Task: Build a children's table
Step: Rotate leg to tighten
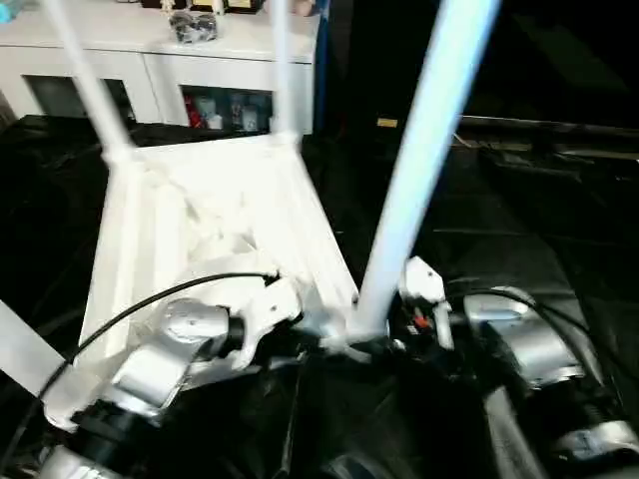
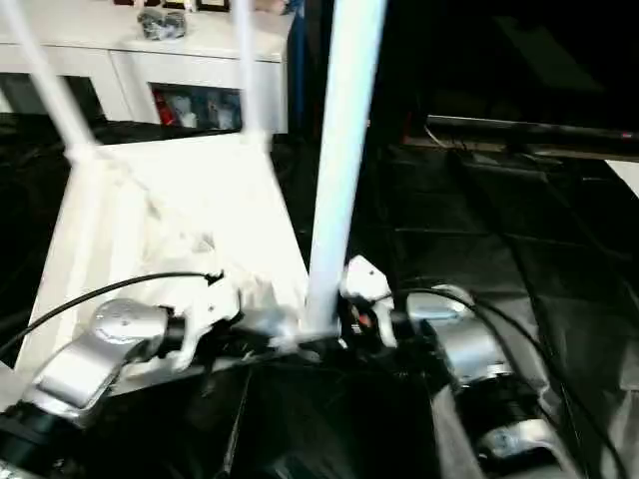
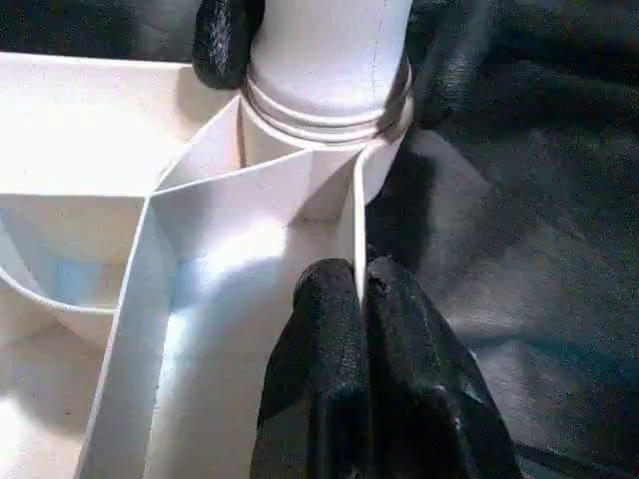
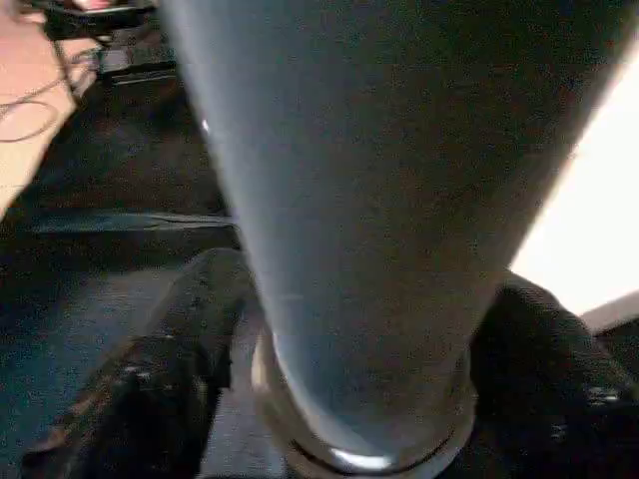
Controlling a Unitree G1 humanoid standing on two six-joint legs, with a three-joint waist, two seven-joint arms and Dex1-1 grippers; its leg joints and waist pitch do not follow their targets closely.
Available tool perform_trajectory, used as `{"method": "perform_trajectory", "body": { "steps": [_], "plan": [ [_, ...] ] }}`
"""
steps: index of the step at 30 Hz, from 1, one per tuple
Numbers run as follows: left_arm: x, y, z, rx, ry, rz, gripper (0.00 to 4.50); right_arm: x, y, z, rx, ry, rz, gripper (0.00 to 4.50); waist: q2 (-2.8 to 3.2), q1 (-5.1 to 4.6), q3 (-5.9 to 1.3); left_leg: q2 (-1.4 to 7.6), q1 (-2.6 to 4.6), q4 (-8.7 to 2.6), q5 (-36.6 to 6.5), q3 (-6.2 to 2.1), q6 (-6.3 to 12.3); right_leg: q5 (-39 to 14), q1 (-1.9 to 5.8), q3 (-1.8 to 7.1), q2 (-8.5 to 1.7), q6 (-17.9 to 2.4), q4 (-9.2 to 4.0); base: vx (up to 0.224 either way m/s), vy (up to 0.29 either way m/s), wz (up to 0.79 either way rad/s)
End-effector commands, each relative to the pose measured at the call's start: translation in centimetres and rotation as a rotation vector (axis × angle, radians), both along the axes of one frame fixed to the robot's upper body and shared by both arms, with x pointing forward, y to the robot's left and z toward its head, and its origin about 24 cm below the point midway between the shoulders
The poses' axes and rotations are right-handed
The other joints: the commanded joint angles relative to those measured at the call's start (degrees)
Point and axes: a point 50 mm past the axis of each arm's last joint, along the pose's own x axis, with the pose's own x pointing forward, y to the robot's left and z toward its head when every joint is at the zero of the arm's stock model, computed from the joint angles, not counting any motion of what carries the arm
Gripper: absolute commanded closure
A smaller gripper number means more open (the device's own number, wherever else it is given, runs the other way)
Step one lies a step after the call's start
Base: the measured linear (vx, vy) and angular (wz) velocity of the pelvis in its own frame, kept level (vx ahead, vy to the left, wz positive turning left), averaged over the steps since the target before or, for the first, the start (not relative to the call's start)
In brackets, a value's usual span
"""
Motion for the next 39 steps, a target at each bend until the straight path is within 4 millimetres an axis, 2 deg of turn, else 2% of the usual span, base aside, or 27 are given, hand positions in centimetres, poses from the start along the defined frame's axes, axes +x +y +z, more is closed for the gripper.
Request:
{"method": "perform_trajectory", "body": {
  "steps": [1, 8, 13, 14, 15, 16, 17, 18, 19, 20, 21, 23, 24, 25, 27, 30, 31, 32, 35, 36, 39],
  "plan": [
    [-0.3, -1.0, 1.0, -0.078, -0.017, -0.063, 4.50, -0.5, 0.6, 0.0, 0.008, 0.021, 0.063, 1.46, -0.38, -0.10, -2.87, 1.87, 0.36, -3.86, -13.59, -0.31, 2.80, -19.23, 2.47, 3.06, -3.88, -9.72, -4.43, 0.000, 0.000, 0.00],
    [-0.6, -0.8, 0.9, -0.079, 0.015, -0.094, 4.50, -1.2, 0.8, -0.1, 0.016, 0.051, 0.111, 2.01, -0.36, 0.08, -3.08, 1.89, 0.31, -3.74, -11.82, -0.30, 2.86, -16.17, 2.69, 3.08, -3.84, -10.28, -4.04, 0.000, 0.000, 0.00],
    [-0.5, -0.9, 0.7, -0.071, 0.002, -0.077, 4.50, -1.5, 1.0, -0.4, 0.020, 0.064, 0.109, 2.08, -0.26, 0.26, -3.14, 1.90, 0.31, -3.64, -11.12, -0.23, 3.03, -14.65, 2.63, 3.07, -3.76, -10.77, -3.88, 0.000, 0.000, 0.00],
    [0.1, -0.9, 0.5, -0.038, -0.032, -0.007, 4.50, -1.5, 1.2, -0.7, 0.025, 0.045, 0.087, 2.09, -0.06, 0.33, -3.12, 1.93, 0.36, -3.66, -11.72, -0.26, 2.75, -15.28, 2.59, 3.09, -3.84, -10.70, -3.96, 0.000, 0.000, 0.00],
    [0.1, -0.9, 0.5, -0.038, -0.032, -0.007, 4.50, -1.5, 1.2, -0.7, 0.025, 0.045, 0.087, 2.09, -0.13, 0.31, -3.05, 1.97, 0.43, -3.70, -12.11, -0.22, 2.69, -15.76, 2.48, 3.12, -3.86, -10.54, -4.16, 0.000, 0.000, 0.00],
    [1.0, -1.1, 0.4, -0.029, -0.067, 0.085, 4.50, -1.1, 1.9, -1.0, 0.041, 0.011, 0.005, 2.09, -0.18, 0.35, -3.05, 1.96, 0.51, -3.65, -12.47, -0.17, 2.49, -16.09, 2.42, 3.15, -3.88, -10.44, -4.15, 0.000, 0.000, 0.00],
    [1.4, -1.3, 0.4, -0.024, -0.081, 0.124, 4.50, -0.8, 2.2, -1.1, 0.050, -0.003, -0.032, 2.09, -0.28, 0.25, -2.72, 1.85, 0.68, -3.81, -13.78, -0.12, 2.02, -18.47, 2.21, 3.19, -3.82, -10.01, -4.59, 0.000, 0.000, 0.00],
    [1.9, -1.5, 0.4, -0.021, -0.101, 0.172, 4.50, -0.5, 2.6, -1.2, 0.060, -0.019, -0.092, 2.09, -0.42, 0.07, -2.71, 1.69, 0.46, -3.94, -14.91, -0.41, 1.19, -22.24, 2.61, 2.99, -4.05, -8.67, -4.75, 0.000, 0.000, 0.00],
    [2.3, -1.8, 0.4, -0.021, -0.120, 0.210, 4.50, 0.0, 3.0, -1.5, 0.056, -0.023, -0.176, 2.12, -0.32, -0.03, -2.67, 1.65, 0.44, -4.05, -15.32, -0.48, 0.96, -23.70, 2.60, 2.93, -4.06, -7.98, -4.89, 0.000, 0.000, 0.00],
    [2.6, -2.1, 0.4, -0.020, -0.133, 0.250, 4.50, 0.7, 3.4, -1.9, 0.049, -0.037, -0.277, 2.35, -0.41, -0.47, -2.36, 1.48, 0.73, -4.11, -16.96, -0.50, 0.34, -27.56, 2.19, 2.80, -3.99, -6.76, -5.49, 0.000, 0.000, 0.00],
    [2.8, -2.5, 0.4, -0.023, -0.140, 0.274, 4.50, 1.0, 3.8, -2.1, 0.049, -0.037, -0.336, 2.43, -0.51, -1.00, -2.31, 1.25, 0.85, -4.06, -18.28, -0.70, -0.19, -31.50, 2.22, 2.53, -4.11, -5.36, -5.91, 0.000, 0.000, 0.00],
    [3.1, -3.3, 0.5, -0.032, -0.147, 0.325, 4.50, 1.6, 4.6, -2.5, 0.044, -0.027, -0.448, 2.49, -0.50, -1.68, -2.34, 1.19, 0.33, -4.11, -18.17, -1.00, -0.44, -33.98, 2.51, 2.23, -4.28, -3.76, -6.20, -0.062, -0.002, -0.12],
    [3.3, -3.8, 0.6, -0.037, -0.153, 0.345, 4.50, 1.8, 5.1, -2.6, 0.042, -0.034, -0.483, 2.49, -0.32, -2.14, -2.15, 1.03, 0.35, -4.08, -19.05, -1.13, -0.76, -36.03, 2.35, 1.89, -4.20, -2.76, -6.69, 0.000, 0.000, 0.00],
    [3.4, -4.3, 0.6, -0.041, -0.161, 0.367, 4.50, 1.9, 5.7, -2.7, 0.038, -0.049, -0.518, 2.49, -0.46, -2.47, -2.34, 0.90, 0.61, -3.87, -19.88, -1.26, -0.65, -37.22, 2.24, 1.73, -4.33, -2.09, -7.02, 0.000, 0.000, 0.00],
    [3.5, -5.4, 0.6, -0.050, -0.171, 0.399, 4.50, 2.1, 7.2, -2.6, 0.033, -0.073, -0.570, 2.49, -0.38, -2.81, -2.35, 0.91, 0.62, -3.91, -19.62, -1.28, -0.38, -36.20, 2.04, 1.73, -4.19, -2.33, -7.03, 0.000, 0.000, 0.00],
    [3.5, -5.9, 0.6, -0.053, -0.177, 0.400, 4.50, 1.9, 7.9, -2.4, 0.056, -0.082, -0.533, 2.49, -0.24, -3.05, -2.56, 1.07, 0.84, -3.97, -20.28, -1.20, 0.65, -33.60, 1.91, 1.87, -4.08, -3.13, -6.96, 0.000, 0.000, 0.00],
    [3.4, -6.1, 0.6, -0.056, -0.177, 0.387, 4.50, 1.8, 8.1, -2.2, 0.083, -0.066, -0.514, 1.97, -0.27, -3.06, -2.58, 1.11, 0.68, -4.08, -19.95, -1.18, 0.93, -32.48, 2.03, 1.95, -4.04, -3.48, -6.80, 0.000, 0.000, 0.00],
    [3.3, -6.1, 0.6, -0.059, -0.179, 0.373, 4.50, 1.9, 7.9, -1.9, 0.127, -0.022, -0.514, 1.97, -0.10, -3.12, -2.62, 1.27, 0.52, -4.29, -19.47, -1.13, 1.53, -29.48, 2.16, 2.13, -3.92, -4.53, -6.46, 0.000, 0.000, 0.00],
    [3.2, -6.0, 0.7, -0.058, -0.182, 0.365, 4.50, 2.0, 7.6, -1.8, 0.136, -0.009, -0.514, 1.78, -0.07, -3.13, -2.55, 1.35, 0.50, -4.38, -19.71, -1.06, 1.65, -28.33, 2.15, 2.22, -3.90, -5.39, -6.30, 0.000, 0.000, 0.00],
    [3.2, -5.7, 0.7, -0.058, -0.182, 0.355, 4.50, 2.0, 7.1, -1.7, 0.120, -0.028, -0.494, 1.55, -0.11, -3.05, -2.56, 1.34, 0.63, -4.31, -19.77, -1.00, 1.62, -28.79, 2.08, 2.28, -4.02, -5.42, -6.35, 0.000, 0.000, 0.00],
    [2.9, -4.9, 0.7, -0.062, -0.174, 0.314, 4.50, 1.9, 5.8, -1.4, 0.089, -0.057, -0.422, 1.37, -0.20, -2.84, -2.66, 1.39, 0.62, -4.22, -18.77, -0.86, 2.03, -27.78, 2.17, 2.45, -4.09, -5.79, -6.29, 0.000, 0.000, 0.00]
  ]
}}
